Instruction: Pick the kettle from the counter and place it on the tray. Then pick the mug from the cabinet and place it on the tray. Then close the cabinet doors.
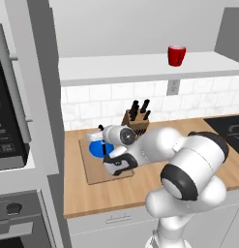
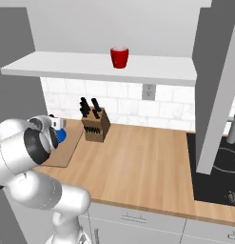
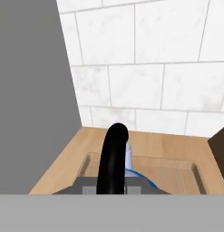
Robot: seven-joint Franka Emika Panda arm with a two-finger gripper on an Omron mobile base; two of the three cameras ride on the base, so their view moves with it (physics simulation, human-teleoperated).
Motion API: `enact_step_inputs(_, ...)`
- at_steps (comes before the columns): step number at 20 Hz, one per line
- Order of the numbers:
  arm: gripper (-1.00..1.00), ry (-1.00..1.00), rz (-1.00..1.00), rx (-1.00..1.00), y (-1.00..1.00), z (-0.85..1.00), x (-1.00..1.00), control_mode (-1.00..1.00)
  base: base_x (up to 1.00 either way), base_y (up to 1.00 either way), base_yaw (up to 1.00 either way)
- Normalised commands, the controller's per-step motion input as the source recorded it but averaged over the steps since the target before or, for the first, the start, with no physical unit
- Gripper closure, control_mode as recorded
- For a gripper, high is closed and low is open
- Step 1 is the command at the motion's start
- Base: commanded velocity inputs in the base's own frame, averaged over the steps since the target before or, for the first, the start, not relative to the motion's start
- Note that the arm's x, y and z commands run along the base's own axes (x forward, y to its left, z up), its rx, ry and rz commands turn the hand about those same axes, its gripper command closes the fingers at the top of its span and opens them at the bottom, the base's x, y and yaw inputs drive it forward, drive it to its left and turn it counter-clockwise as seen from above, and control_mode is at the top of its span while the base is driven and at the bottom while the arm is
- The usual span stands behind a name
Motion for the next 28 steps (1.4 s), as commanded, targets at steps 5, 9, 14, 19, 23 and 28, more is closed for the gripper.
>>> enact_step_inputs(5,1.0,0.0,0.0,0.0,-0.04,0.0,0.14,-1.0,0.0,0.0,0.0)
enact_step_inputs(9,1.0,0.0,0.0,0.0,0.0,0.0,0.16,-1.0,0.0,0.0,0.0)
enact_step_inputs(14,1.0,-0.02,0.0,0.0,0.0,-0.07,0.05,-1.0,0.0,0.0,0.0)
enact_step_inputs(19,1.0,-0.01,0.0,0.0,0.0,-0.18,0.0,-1.0,0.0,0.0,0.0)
enact_step_inputs(23,1.0,-0.04,0.0,0.0,0.0,-0.12,0.01,-1.0,0.0,0.0,0.0)
enact_step_inputs(28,1.0,-0.07,0.0,0.0,0.0,0.0,0.19,-1.0,0.0,0.0,0.0)
